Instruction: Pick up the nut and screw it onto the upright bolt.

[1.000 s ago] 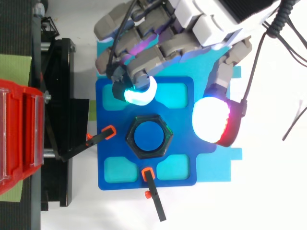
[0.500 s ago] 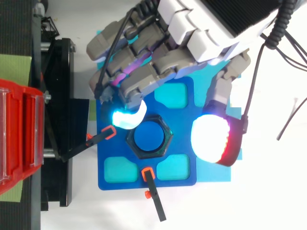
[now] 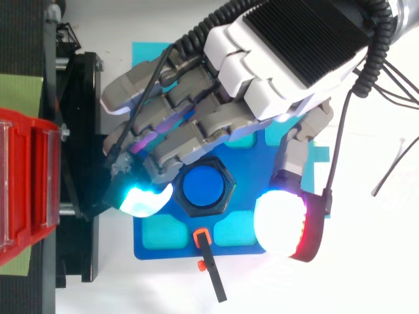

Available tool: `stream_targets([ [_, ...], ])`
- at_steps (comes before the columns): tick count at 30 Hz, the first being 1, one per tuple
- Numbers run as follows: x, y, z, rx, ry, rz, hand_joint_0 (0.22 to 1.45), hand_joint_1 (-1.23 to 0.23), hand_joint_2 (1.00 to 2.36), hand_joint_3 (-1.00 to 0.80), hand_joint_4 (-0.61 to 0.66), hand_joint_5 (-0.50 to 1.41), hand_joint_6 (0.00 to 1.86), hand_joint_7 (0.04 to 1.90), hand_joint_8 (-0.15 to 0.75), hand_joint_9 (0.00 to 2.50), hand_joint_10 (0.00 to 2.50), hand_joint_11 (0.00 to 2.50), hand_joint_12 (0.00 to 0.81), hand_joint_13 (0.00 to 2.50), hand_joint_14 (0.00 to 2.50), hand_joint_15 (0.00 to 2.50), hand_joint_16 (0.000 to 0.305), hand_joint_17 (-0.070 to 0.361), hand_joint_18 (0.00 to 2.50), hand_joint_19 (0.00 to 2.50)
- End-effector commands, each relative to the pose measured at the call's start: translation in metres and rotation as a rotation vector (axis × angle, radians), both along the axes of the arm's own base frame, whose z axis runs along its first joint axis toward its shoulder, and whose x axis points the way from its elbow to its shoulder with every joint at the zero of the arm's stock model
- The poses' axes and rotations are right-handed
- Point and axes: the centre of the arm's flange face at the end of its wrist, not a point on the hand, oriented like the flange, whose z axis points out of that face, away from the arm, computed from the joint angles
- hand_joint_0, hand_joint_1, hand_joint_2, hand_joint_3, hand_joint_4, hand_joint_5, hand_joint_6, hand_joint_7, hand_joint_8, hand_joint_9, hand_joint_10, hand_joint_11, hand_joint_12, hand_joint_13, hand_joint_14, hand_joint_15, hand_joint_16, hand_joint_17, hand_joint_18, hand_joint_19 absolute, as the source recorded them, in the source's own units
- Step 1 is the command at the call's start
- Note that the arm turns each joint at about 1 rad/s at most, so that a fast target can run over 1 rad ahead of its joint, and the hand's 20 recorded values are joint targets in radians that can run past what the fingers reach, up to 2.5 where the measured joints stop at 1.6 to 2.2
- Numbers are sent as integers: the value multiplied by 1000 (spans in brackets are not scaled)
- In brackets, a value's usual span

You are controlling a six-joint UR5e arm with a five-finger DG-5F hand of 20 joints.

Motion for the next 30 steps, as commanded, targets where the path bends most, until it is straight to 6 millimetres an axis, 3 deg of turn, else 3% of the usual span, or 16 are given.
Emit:
stream_targets([
  [1, 1, 1, 0, 2, -9, -4, 503, -144, 1000, -500, 200, -97, 502, 707, 187, 928, 0, 0, 215, 558, 0, 0, 26, 59, 313, 0],
  [9, 3, 0, -27, 21, 17, -7, 503, -144, 1000, -500, 201, -101, 502, 703, 193, 914, 0, 0, 219, 552, 0, 0, 27, 60, 307, 0],
  [19, 1, -3, -33, 38, 31, -11, 502, -142, 1000, -500, 201, -101, 502, 726, 197, 906, 0, 0, 229, 553, 0, 0, 27, 61, 302, 0],
  [30, -3, -3, -42, 38, 34, -11, 502, -141, 1000, -500, 224, -80, 503, 875, 208, 909, 0, 0, 236, 557, 0, 0, 27, 61, 302, 3],
])
